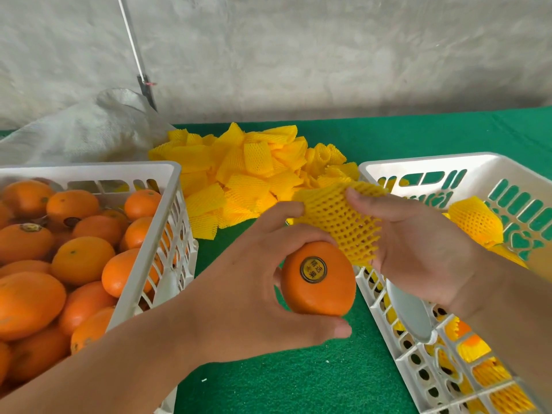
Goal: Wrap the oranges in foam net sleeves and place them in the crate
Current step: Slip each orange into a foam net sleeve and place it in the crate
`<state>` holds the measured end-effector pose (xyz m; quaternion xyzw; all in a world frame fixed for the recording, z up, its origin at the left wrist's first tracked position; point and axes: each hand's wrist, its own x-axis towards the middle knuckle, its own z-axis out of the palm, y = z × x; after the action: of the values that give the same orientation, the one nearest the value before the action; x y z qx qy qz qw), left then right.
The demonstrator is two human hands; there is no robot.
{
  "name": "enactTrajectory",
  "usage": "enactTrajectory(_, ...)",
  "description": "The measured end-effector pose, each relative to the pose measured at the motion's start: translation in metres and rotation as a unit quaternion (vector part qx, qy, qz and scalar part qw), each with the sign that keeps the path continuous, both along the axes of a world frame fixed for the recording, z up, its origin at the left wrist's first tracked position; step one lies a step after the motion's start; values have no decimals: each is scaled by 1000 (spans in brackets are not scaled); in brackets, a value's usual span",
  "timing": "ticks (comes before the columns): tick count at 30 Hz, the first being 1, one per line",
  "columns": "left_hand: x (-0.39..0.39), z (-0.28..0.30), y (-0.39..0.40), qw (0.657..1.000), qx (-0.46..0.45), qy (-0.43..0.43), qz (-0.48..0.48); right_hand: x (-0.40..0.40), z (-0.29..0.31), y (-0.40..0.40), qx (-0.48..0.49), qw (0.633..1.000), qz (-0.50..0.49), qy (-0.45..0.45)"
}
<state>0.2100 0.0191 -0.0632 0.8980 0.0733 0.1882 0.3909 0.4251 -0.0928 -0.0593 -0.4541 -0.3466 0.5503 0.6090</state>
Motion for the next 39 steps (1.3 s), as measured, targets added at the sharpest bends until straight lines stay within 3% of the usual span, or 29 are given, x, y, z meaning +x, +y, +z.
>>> enactTrajectory(3,1,1,6,995,24,-57,84,2,-1,1,2,1000,-25,17)
enactTrajectory(6,4,1,17,965,59,-116,229,2,-2,1,3,999,-29,38)
enactTrajectory(9,7,1,26,942,67,-93,316,0,-3,0,14,998,8,61)
enactTrajectory(12,9,-2,28,945,54,-59,317,0,-4,-1,14,996,43,72)
enactTrajectory(18,10,-4,29,940,-16,-73,333,-3,-4,0,30,994,93,55)
enactTrajectory(39,9,-11,32,971,12,4,239,-7,-1,0,37,994,103,26)
